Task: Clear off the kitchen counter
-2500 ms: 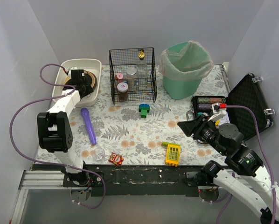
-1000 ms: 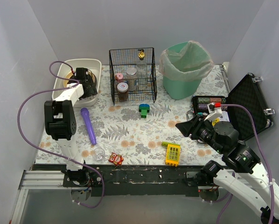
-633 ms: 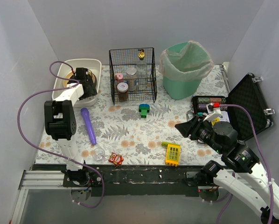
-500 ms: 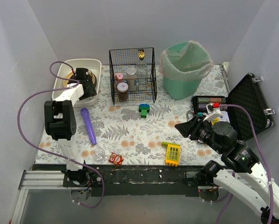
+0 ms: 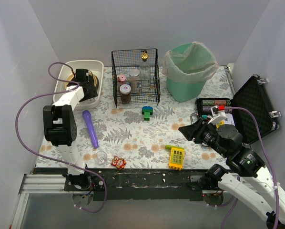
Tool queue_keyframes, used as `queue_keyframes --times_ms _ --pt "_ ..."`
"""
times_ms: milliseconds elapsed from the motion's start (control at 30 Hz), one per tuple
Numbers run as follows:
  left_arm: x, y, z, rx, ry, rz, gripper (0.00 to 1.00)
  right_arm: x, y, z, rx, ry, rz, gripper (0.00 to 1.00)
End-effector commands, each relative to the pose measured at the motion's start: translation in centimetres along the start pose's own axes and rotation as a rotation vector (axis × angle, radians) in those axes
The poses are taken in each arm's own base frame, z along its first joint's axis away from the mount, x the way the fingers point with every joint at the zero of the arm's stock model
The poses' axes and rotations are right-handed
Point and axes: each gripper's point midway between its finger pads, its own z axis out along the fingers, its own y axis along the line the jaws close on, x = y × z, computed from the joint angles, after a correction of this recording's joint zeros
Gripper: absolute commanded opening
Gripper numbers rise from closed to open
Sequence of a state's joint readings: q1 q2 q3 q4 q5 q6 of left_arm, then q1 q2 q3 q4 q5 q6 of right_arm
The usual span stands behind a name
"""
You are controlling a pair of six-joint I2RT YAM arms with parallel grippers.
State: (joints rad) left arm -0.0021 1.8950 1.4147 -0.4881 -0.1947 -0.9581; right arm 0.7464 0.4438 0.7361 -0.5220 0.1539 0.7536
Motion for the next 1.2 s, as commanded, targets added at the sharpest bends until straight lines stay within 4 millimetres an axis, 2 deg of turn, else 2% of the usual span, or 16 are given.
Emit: queue_keyframes --times_ms 0,100,267,300,400,567,733,833,1000,1167 --pt "-4.7 -0.5 -7.1 0.068 -0.130 -0.036 0.00 -0.6 0.6 0.0 -0.033 -0.033 0.010 0.52" --pt "-5.3 -1.1 -10.0 0.127 -0.156 -0.058 0.00 -0.4 0.5 0.1 -0.033 -0.029 0.013 0.52" --pt "-3.6 -2.2 -14.5 0.254 -0.128 -0.099 0.00 -0.1 0.6 0.3 -0.041 -0.019 0.015 0.52" --pt "-2.5 -2.9 -15.4 0.315 -0.094 -0.097 0.00 -0.1 0.6 0.4 -0.043 -0.020 0.014 0.52" --pt "0.3 -3.4 -17.6 0.392 -0.017 -0.114 0.00 0.2 0.7 0.7 -0.048 -0.009 0.015 0.52" --pt "6.6 -3.9 -20.5 0.466 0.172 -0.124 0.00 0.8 0.8 1.4 -0.062 0.017 0.013 0.52" --pt "13.1 -3.5 -20.8 0.470 0.375 -0.142 0.02 1.5 1.1 2.3 -0.081 0.048 0.015 0.52" --pt "15.6 -3.6 -20.4 0.475 0.475 -0.099 0.02 1.8 1.4 2.5 -0.098 0.059 0.022 0.52" --pt "16.5 -4.1 -19.7 0.420 0.505 -0.008 0.02 2.1 1.4 2.5 -0.105 0.070 0.033 0.51" --pt "17.4 -4.5 -17.9 0.329 0.534 0.077 0.03 2.3 1.0 2.1 -0.093 0.065 0.045 0.51"
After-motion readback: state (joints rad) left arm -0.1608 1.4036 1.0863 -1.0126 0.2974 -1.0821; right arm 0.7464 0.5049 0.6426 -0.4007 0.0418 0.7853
